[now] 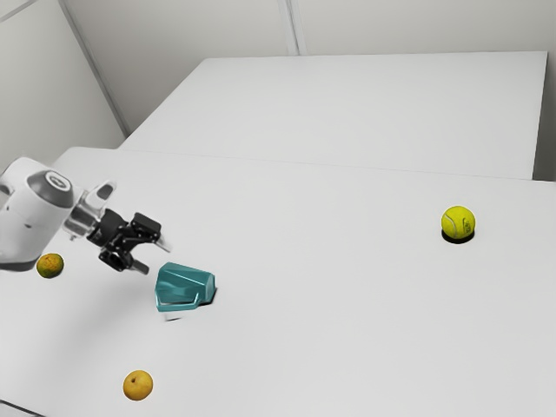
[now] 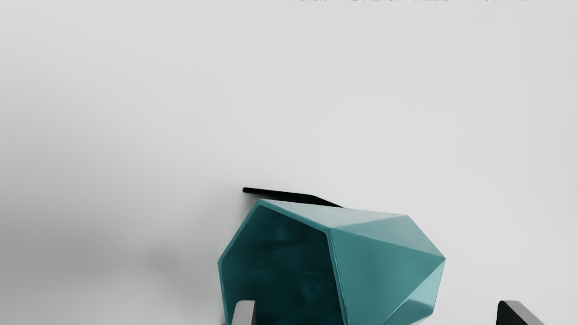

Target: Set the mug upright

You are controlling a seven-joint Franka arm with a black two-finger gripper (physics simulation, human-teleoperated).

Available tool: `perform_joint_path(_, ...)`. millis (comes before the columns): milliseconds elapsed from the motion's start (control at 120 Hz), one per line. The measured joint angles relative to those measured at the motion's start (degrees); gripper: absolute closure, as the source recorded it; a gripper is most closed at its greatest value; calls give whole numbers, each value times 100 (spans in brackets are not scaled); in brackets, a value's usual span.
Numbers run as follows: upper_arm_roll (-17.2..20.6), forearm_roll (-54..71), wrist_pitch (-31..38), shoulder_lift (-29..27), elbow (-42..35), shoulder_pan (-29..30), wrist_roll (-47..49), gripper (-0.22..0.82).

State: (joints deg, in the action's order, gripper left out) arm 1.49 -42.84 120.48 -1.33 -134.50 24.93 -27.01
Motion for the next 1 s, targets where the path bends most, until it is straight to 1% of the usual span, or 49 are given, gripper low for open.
perform_joint_path(400, 0, -1886, 207, 378, -457, 93, -1320, 3)
perform_joint_path(500, 0, -2171, 195, 408, -478, 64, -1662, 5)
perform_joint_path(533, 0, -2230, 191, 411, -480, 53, -1765, 8)
perform_joint_path(583, 0, -2294, 186, 413, -482, 40, -1908, 15)
perform_joint_path(750, 0, -2389, 179, 408, -482, 39, -2308, 47)
perform_joint_path(817, 0, -2403, 181, 400, -482, 46, -2440, 57)
perform_joint_path(892, 1, -2404, 190, 384, -480, 48, -2566, 63)
perform_joint_path(1000, 10, -2397, 208, 348, -478, 34, -2715, 70)
